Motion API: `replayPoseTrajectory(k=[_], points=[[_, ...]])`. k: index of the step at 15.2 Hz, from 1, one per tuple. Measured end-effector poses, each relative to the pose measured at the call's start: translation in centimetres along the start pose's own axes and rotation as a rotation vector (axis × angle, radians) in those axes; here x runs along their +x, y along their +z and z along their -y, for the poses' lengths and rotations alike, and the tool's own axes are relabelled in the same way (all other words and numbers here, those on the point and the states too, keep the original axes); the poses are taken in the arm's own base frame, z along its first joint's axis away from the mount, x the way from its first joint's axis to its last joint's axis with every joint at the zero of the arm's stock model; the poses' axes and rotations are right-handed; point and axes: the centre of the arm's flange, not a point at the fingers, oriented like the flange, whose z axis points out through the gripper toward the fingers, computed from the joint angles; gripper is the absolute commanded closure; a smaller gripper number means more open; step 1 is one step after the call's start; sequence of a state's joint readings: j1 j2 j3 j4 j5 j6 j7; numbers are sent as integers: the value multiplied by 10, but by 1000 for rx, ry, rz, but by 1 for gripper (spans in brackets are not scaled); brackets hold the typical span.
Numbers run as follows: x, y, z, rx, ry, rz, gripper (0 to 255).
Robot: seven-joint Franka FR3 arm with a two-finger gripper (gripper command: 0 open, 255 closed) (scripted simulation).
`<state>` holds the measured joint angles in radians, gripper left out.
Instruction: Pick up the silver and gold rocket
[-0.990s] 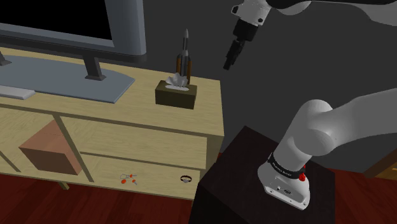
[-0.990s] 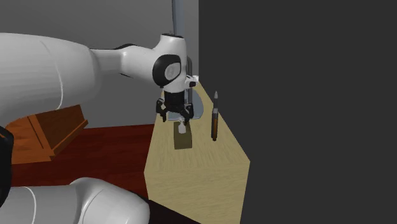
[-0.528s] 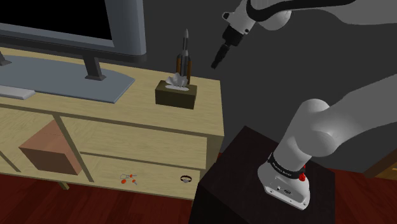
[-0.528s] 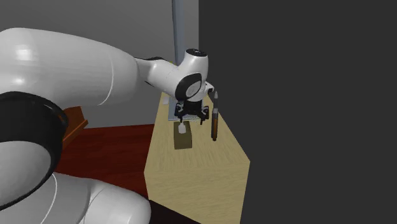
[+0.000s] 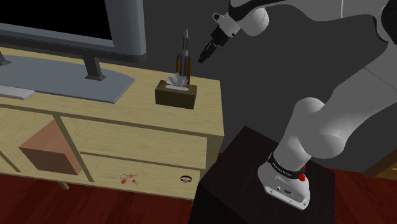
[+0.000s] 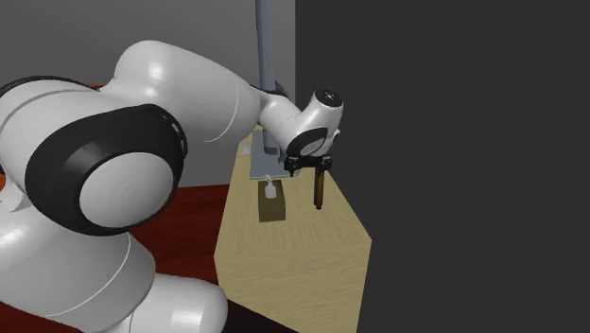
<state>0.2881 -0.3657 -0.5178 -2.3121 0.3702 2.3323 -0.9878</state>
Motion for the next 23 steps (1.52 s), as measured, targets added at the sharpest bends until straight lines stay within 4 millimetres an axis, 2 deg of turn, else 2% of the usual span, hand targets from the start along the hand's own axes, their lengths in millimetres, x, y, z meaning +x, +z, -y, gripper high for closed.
replayPoseTrajectory(k=[8, 11, 16, 17, 23], points=[[40, 41, -77, 42, -157, -184, 0], [42, 54, -85, 46, -178, -210, 0], [29, 75, -86, 47, -181, -214, 0], [28, 76, -87, 47, -181, -214, 255], [27, 77, -88, 47, -181, -216, 255]])
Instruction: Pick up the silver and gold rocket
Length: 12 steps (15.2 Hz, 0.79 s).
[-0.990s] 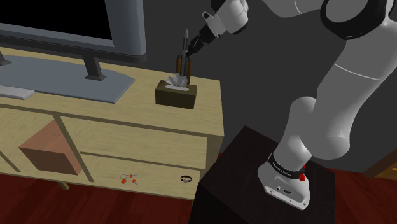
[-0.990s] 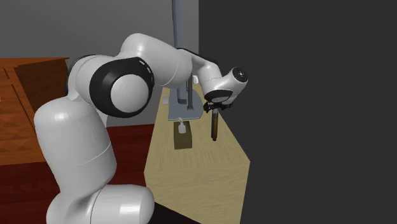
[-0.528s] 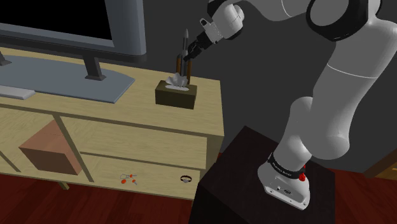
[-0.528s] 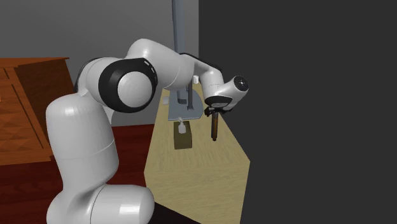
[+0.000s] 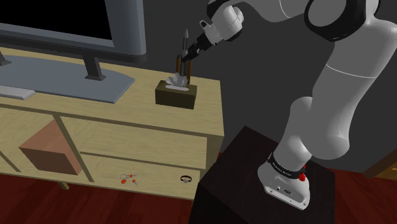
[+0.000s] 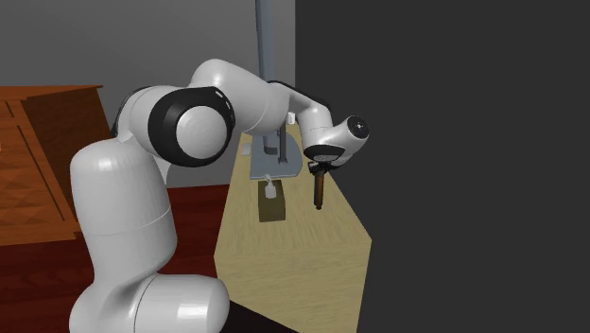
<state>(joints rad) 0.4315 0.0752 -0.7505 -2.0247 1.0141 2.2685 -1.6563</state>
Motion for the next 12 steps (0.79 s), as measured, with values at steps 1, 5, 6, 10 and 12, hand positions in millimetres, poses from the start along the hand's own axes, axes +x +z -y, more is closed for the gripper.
replayPoseTrajectory(k=[1, 5, 6, 10, 12], points=[[0, 0, 0, 0, 0, 0, 255], [1, -1, 0, 0, 0, 0, 255], [4, -3, 0, 0, 0, 1, 255], [17, -17, 0, 0, 0, 1, 255], [25, -25, 0, 0, 0, 1, 255]])
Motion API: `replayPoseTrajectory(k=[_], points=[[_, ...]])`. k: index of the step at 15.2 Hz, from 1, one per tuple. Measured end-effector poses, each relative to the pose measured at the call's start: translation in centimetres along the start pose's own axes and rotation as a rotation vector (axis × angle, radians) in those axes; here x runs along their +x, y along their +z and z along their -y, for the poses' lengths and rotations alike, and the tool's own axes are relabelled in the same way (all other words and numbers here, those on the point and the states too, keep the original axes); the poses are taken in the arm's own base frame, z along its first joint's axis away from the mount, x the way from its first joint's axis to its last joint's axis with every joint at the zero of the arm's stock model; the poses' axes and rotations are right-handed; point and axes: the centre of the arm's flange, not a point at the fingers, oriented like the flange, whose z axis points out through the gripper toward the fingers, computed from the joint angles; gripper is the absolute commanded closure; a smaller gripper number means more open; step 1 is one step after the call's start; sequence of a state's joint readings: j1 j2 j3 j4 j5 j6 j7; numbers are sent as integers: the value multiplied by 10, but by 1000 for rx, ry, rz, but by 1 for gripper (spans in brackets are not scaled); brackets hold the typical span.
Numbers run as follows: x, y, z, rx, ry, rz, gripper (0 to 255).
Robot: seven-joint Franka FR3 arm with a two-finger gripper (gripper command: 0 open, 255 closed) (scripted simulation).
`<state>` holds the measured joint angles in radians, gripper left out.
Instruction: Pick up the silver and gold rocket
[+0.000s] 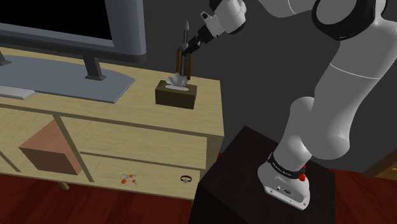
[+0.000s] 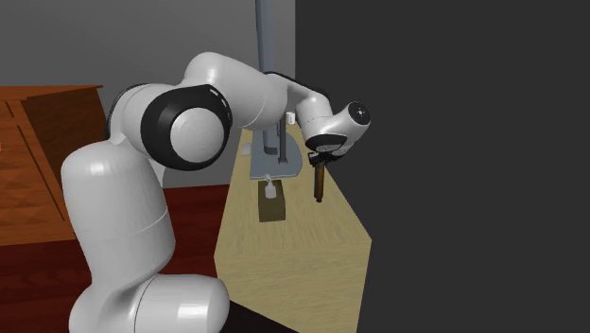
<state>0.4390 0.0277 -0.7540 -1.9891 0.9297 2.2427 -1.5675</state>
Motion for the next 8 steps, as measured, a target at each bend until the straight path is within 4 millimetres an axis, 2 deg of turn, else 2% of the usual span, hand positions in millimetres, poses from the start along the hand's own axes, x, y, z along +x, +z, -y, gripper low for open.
replayPoseTrajectory(k=[8], points=[[28, -28, 0, 0, 0, 0, 255]])
